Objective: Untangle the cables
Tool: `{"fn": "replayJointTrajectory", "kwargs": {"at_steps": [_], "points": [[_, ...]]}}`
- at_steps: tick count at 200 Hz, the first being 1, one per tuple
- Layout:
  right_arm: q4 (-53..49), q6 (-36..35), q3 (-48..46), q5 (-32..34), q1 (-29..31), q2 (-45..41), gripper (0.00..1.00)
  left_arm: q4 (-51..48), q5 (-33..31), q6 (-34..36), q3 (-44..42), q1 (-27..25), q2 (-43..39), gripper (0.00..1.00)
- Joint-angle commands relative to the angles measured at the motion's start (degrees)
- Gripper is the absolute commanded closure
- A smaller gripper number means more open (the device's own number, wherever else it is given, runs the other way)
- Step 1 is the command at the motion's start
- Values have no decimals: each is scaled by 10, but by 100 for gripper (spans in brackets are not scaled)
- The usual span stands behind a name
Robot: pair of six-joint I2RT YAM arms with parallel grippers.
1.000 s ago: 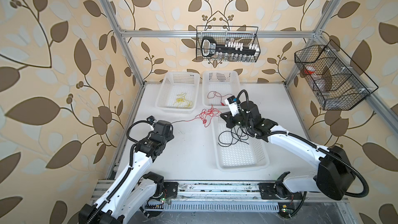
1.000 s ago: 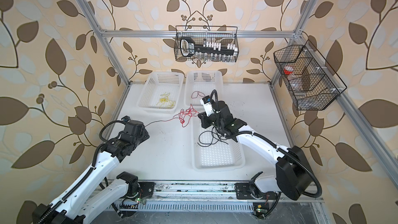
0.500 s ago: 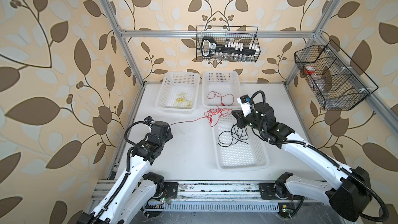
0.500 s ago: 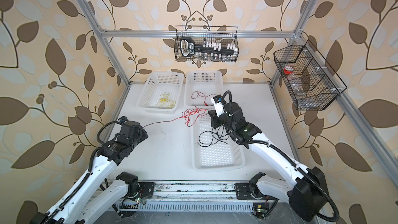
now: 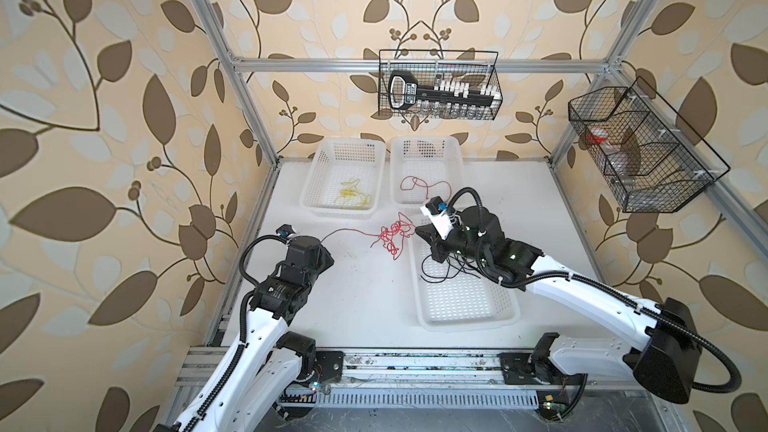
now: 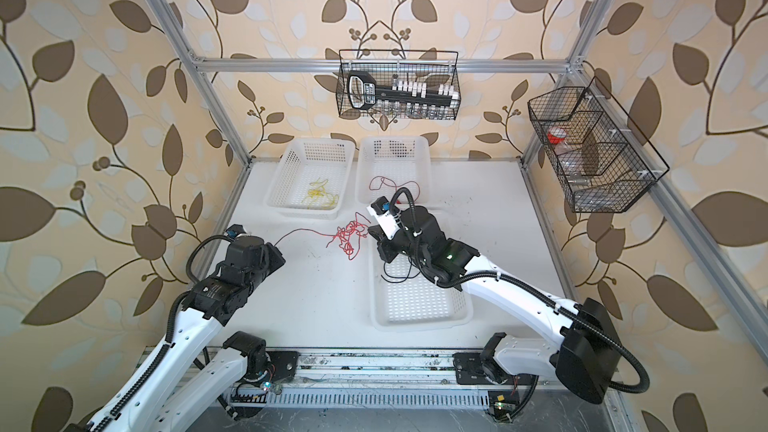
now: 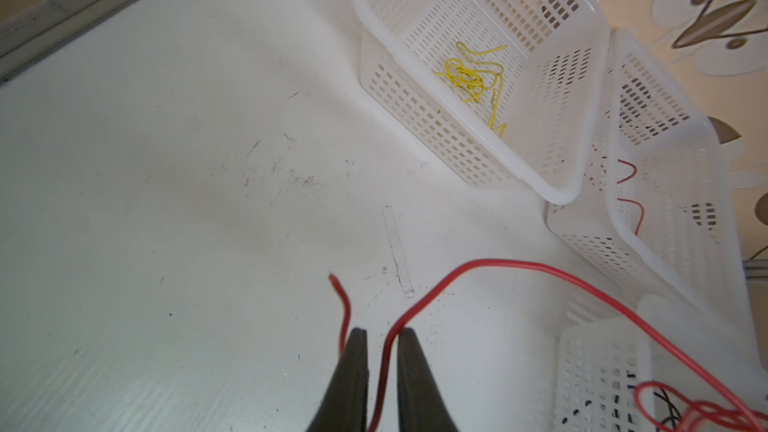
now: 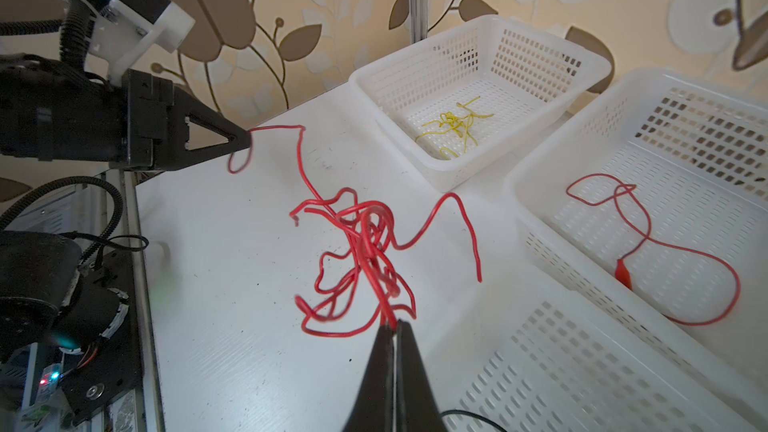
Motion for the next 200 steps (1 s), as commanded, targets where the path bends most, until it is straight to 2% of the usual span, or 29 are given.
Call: {"fn": "replayJointTrajectory", "kwargs": {"at_steps": [1, 13, 28, 48, 82, 119, 172, 200], "points": [[19, 2, 34, -9, 13, 42, 100, 34, 18, -3, -8, 7, -12, 54], [19, 13, 44, -10, 14, 65, 100, 38, 26, 2, -6, 7, -14, 34], [19, 22, 54, -11, 14, 89, 100, 40, 36, 7, -4, 7, -15, 16], [19, 28, 66, -28, 14, 107, 100, 47, 49, 12, -4, 7, -22, 2], [16, 33, 85, -42, 13, 122, 100, 78, 76, 11, -16, 7, -30, 1], [-7, 31, 97, -61, 14, 131, 100, 110, 118, 2, -27, 7, -1, 4], [-26, 45, 54, -24, 24, 125, 84, 113, 162, 1, -33, 5, 61, 6], [-23, 57, 29, 6, 24, 109, 78, 128, 172, -7, -43, -19, 93, 10]]}}
